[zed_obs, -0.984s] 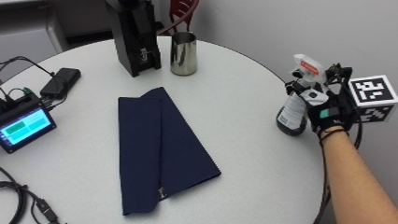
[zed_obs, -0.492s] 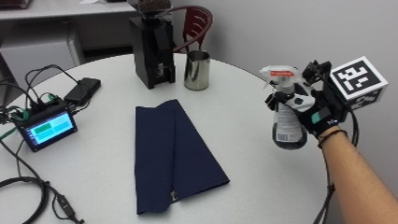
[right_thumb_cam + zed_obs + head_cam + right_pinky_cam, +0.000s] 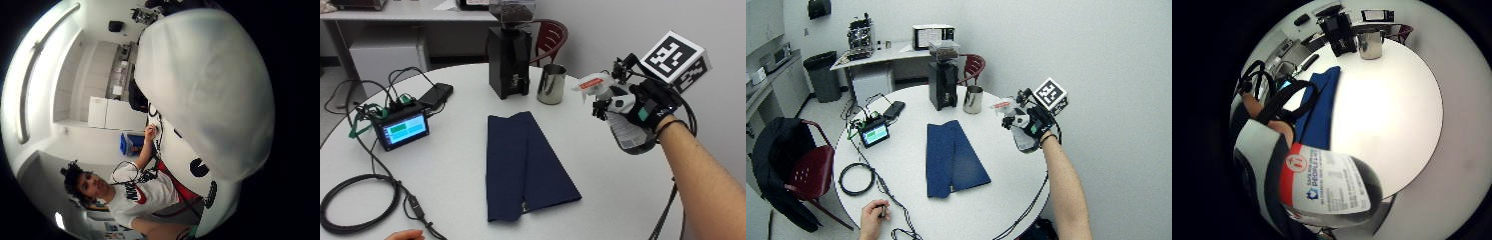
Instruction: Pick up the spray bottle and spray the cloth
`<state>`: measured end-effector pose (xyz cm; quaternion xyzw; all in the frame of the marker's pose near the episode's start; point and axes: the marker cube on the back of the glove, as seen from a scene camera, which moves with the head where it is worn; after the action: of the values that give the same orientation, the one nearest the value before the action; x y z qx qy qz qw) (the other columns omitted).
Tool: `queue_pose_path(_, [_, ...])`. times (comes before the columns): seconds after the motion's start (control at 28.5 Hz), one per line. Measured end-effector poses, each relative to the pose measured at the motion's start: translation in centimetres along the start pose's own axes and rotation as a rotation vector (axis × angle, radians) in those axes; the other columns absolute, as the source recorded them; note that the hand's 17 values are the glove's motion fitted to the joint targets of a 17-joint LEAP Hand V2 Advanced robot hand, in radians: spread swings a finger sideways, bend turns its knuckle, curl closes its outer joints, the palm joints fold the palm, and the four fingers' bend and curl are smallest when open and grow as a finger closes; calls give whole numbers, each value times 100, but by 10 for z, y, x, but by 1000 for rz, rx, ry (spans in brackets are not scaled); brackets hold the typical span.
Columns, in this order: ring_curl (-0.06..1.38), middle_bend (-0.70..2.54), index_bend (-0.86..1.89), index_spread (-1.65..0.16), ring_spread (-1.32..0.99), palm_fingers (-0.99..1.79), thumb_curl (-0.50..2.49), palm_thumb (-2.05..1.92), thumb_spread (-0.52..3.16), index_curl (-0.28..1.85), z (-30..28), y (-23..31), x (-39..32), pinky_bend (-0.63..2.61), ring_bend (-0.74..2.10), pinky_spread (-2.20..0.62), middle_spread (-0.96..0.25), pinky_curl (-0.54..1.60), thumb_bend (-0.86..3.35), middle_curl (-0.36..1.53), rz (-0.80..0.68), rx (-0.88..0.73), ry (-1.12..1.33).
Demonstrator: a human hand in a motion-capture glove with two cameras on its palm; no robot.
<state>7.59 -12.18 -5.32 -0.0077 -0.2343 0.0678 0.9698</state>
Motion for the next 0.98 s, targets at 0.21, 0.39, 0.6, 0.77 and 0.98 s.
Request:
queue_pose_path(0.21, [43,58,7,-32,-10,120,40,92,106,17,8,-1,3,43,70,-11,-8,39,-2,46,62,-87,145])
queue_pose_path(0.39, [42,58,7,-32,-10,120,41,92,106,17,33,2,22,44,70,-11,-8,39,-2,46,115,-166,196])
queue_pose_path(0.6, [42,59,8,-32,-10,120,41,92,107,17,13,-5,6,44,70,-11,-8,38,-2,46,111,-157,248])
queue_pose_path(0.77, [42,59,8,-31,-10,121,41,92,107,18,-2,-13,-17,44,71,-12,-8,38,-2,45,99,-137,312])
queue_pose_path(0.98, [42,59,9,-31,-10,122,42,92,106,19,33,-8,10,44,70,-12,-9,38,-2,45,157,-246,350])
